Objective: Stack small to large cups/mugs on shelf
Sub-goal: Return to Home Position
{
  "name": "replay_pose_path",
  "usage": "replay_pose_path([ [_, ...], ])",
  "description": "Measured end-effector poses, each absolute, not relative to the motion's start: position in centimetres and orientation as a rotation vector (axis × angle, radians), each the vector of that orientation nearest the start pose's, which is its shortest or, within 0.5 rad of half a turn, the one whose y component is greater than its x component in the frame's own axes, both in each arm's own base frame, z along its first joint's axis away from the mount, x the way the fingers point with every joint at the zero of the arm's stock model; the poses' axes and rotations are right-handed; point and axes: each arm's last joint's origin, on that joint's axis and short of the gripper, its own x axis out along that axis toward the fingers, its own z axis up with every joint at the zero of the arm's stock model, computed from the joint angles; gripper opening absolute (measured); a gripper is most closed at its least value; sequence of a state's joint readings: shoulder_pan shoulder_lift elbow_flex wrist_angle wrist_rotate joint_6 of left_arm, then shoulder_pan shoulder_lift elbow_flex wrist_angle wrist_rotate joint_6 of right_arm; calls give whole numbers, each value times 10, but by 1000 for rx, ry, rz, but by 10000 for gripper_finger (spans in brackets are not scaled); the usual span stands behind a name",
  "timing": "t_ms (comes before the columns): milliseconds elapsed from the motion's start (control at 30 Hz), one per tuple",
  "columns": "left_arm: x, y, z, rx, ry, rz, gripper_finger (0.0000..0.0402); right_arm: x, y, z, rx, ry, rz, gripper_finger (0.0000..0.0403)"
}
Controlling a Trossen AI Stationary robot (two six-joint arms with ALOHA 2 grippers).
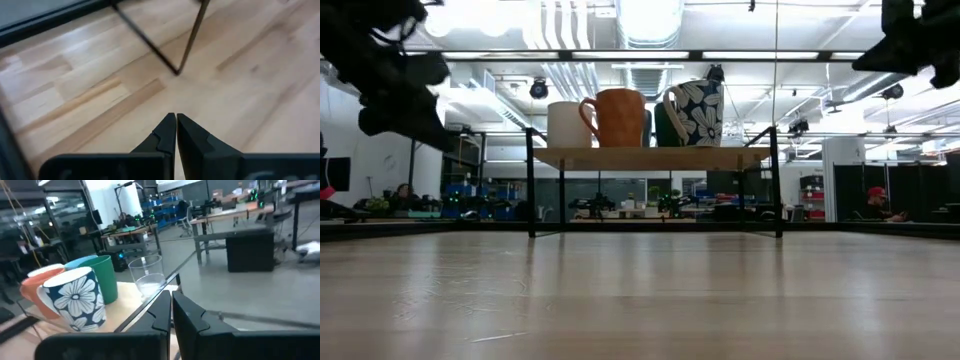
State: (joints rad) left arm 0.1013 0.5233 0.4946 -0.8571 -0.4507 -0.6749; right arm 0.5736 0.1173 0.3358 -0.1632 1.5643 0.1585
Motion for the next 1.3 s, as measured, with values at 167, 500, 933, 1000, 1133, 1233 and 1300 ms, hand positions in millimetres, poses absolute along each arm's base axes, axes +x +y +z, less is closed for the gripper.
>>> replay_pose_path([
  [167, 111, 25, 208, -408, 739, 849, 0, 63, 6, 215, 362, -97, -816, 8],
  [500, 131, 27, 225, -406, 383, 715, 0, 63, 11, 159, 621, 272, -713, 8],
  [933, 102, 18, 204, -469, -215, 333, 0, 76, 18, 146, 431, 379, -832, 8],
  [1000, 96, 17, 202, -470, -237, 326, 0, 77, 19, 145, 429, 386, -848, 8],
  [1133, 89, 16, 191, -458, -123, 349, 0, 78, 20, 143, 420, 382, -871, 8],
  [1233, 90, 16, 193, -457, -32, 344, 0, 79, 20, 144, 414, 348, -885, 8],
  [1300, 91, 16, 188, -476, 11, 353, 0, 79, 20, 144, 420, 330, -891, 8],
])
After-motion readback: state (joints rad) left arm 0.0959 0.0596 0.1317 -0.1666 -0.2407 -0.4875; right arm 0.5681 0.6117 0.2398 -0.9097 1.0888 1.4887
